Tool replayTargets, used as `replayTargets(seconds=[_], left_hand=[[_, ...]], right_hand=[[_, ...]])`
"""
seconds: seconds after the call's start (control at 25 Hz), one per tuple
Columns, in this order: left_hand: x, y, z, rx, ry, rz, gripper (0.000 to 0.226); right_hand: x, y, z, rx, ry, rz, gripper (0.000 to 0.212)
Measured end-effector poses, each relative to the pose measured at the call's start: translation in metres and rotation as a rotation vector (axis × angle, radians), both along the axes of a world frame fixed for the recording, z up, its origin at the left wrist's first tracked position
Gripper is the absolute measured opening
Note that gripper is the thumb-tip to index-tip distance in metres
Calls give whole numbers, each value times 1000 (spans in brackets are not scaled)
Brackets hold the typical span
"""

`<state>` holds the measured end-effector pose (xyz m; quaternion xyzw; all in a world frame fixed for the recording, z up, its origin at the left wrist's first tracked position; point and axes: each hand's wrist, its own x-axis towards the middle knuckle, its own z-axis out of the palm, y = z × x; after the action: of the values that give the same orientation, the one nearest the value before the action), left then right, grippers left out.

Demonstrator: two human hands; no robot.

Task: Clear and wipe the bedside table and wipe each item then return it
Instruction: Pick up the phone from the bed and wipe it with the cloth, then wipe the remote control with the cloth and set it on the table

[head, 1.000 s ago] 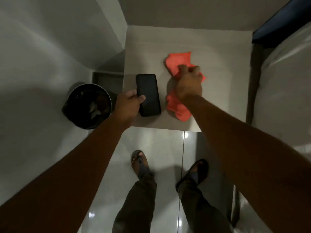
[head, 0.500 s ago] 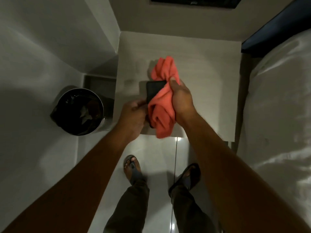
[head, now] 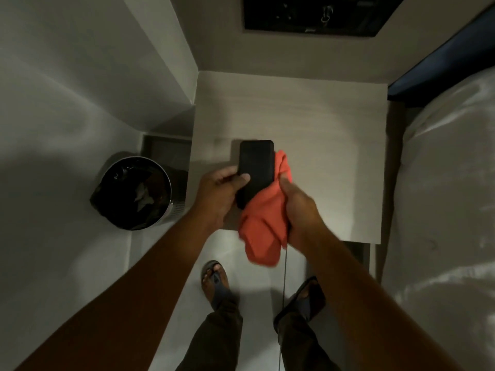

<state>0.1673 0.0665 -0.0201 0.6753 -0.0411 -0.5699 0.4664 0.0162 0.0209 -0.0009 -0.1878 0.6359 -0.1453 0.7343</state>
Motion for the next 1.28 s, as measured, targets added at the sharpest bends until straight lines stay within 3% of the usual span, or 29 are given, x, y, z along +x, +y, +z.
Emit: replayTargets(seconds=[0.08, 0.24, 0.36, 0.52, 0.72, 0.92, 1.04, 1.12, 1.28], left_hand=[[22, -15, -6, -1, -67, 8, 33], [65, -43, -16, 86, -344, -31, 34], [82, -55, -22, 145, -504, -140, 38], [74, -58, -22, 263, -936, -343, 28], [54, -62, -25, 383, -1024, -279, 28], [56, -62, -32, 392, -1047, -317, 31], [53, -62, -20, 471, -1104, -393, 39], [33, -62, -2, 449, -1211, -416, 48], [-101, -73, 48, -95, -1145, -533, 55]], right_hand=[[-16, 21, -1, -15, 53, 124, 32], [-30, -1, -6, -286, 199, 50, 18], [-27, -33, -6, -535, 350, 100, 25], [-28, -56, -18, -835, 658, 359, 40], [-9, -53, -51, -893, 974, 797, 57], [-3, -48, -63, -818, 1029, 891, 66], [-10, -54, -36, -770, 967, 813, 75], [-27, -56, 0, -762, 909, 642, 74], [-121, -34, 86, -903, 921, 114, 56]])
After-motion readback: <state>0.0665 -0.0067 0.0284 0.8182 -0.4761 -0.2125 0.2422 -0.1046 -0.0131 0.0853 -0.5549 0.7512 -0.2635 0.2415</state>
